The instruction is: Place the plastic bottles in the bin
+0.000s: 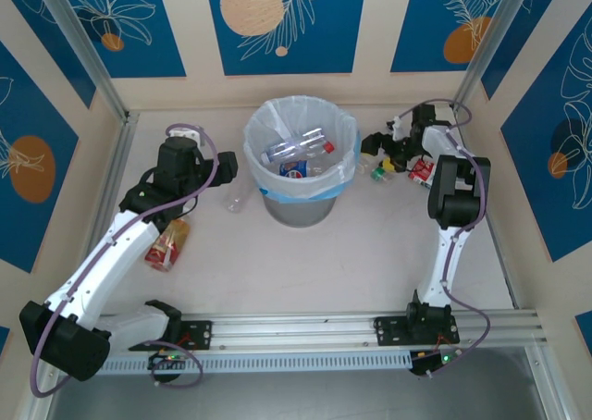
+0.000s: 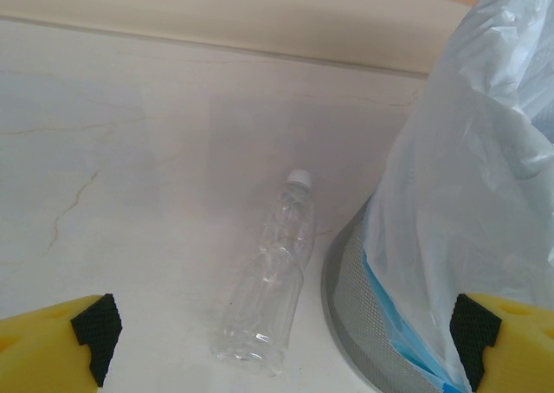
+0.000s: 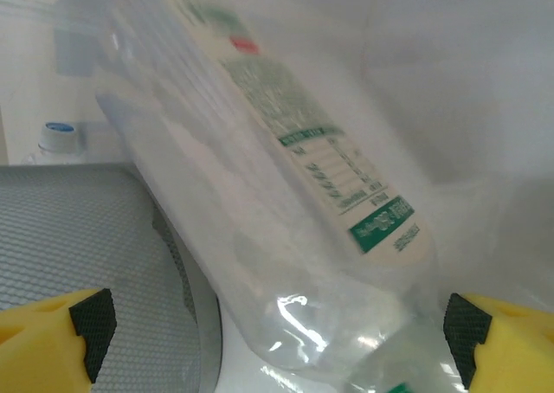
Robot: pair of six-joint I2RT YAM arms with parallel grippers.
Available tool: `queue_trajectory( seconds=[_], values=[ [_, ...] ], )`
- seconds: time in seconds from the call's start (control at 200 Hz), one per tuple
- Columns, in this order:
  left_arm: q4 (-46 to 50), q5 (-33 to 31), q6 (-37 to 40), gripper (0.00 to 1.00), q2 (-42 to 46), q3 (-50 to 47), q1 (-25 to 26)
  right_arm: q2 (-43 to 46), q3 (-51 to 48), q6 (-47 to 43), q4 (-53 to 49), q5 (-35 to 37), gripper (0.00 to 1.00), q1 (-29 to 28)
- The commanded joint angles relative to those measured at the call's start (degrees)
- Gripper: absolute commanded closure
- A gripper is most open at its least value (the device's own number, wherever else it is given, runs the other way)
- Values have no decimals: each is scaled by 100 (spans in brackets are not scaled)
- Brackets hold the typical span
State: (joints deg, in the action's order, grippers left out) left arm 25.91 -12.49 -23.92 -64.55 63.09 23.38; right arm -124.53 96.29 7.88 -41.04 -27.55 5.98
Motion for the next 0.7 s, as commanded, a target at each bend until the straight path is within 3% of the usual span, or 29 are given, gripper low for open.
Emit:
queue_trajectory(
  seconds=[0.0, 0.115, 0.195, 0.38, 0.695],
  values=[
    [-95, -12, -86, 1, 5, -51, -70, 510, -503, 152, 23, -446, 0, -28],
    [-103, 18, -73, 1, -4, -56, -87, 873, -943, 120, 43, -671, 2, -68],
    [-114, 58, -86, 1, -35, -64, -88, 1160, -1248, 138, 172, -381, 3, -125],
    [-150, 198, -188, 1, -119, -61, -94, 1220, -1368, -28, 34, 1802, 4, -645],
    [-109, 203, -206, 1, -136, -33, -96, 891, -1040, 1609, 74, 3559, 6, -1220]
  ],
)
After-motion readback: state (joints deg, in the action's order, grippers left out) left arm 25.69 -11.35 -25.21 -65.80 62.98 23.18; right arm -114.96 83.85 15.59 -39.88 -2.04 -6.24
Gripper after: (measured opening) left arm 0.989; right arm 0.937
